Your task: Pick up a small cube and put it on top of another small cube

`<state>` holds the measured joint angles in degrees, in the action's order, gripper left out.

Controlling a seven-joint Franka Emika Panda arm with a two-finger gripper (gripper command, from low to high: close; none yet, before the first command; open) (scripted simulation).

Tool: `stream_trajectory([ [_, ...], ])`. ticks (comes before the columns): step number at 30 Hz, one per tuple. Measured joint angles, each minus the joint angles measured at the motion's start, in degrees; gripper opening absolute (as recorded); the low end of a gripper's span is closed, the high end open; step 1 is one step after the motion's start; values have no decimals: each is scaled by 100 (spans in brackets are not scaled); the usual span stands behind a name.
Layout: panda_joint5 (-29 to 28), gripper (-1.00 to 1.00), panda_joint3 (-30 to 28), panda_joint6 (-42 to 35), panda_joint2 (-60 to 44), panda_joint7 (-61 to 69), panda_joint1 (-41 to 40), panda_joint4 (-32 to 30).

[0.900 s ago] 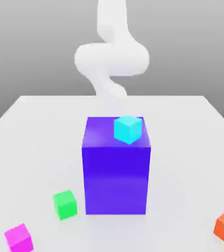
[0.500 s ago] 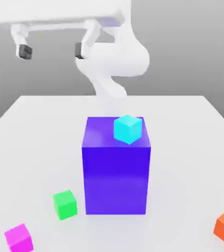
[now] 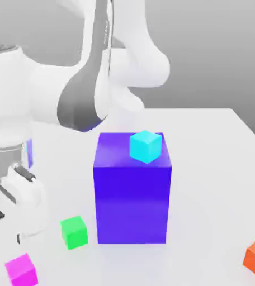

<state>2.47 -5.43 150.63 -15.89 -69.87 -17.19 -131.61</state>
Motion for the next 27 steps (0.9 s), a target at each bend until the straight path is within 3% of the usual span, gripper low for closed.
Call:
stream_trajectory([
  [6,305,0,110,750,-1248,27,-225,175],
  [7,322,-100,132,844,-1371,38,-243,201],
  [13,328,-100,144,897,-1432,41,-254,214],
  [18,196,-100,33,291,-656,-58,-173,43],
  [27,646,-100,211,148,923,-736,9,-1307],
])
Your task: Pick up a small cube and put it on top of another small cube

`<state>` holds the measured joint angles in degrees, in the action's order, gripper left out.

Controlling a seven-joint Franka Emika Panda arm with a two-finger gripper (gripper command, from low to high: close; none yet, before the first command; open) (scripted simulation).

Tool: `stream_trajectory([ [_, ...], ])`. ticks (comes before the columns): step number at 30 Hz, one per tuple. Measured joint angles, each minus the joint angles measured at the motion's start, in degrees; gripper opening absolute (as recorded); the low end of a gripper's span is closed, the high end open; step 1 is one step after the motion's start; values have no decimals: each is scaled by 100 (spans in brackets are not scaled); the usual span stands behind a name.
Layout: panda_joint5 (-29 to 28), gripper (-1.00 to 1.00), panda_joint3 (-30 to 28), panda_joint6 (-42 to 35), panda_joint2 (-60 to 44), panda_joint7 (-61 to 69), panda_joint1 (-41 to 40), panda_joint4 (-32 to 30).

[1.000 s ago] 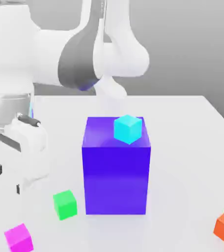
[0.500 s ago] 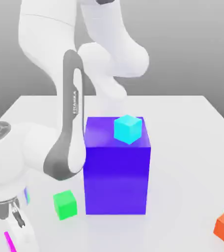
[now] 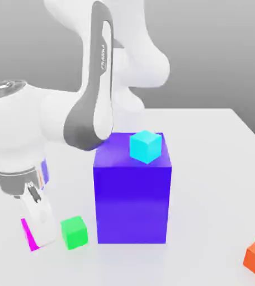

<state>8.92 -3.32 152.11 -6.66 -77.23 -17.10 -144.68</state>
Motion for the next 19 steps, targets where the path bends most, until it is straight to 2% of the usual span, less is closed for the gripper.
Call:
stream_trajectory([
  [3,-172,-100,16,29,481,-497,87,-498],
  [8,-834,-100,101,125,1088,-1546,-2,-1264],
  [16,-866,-100,140,1198,45,-1646,-31,-1304],
  [17,-838,100,146,1295,-58,-1628,-29,-1302],
  [19,-838,100,146,1295,-58,-1628,-34,-1302],
])
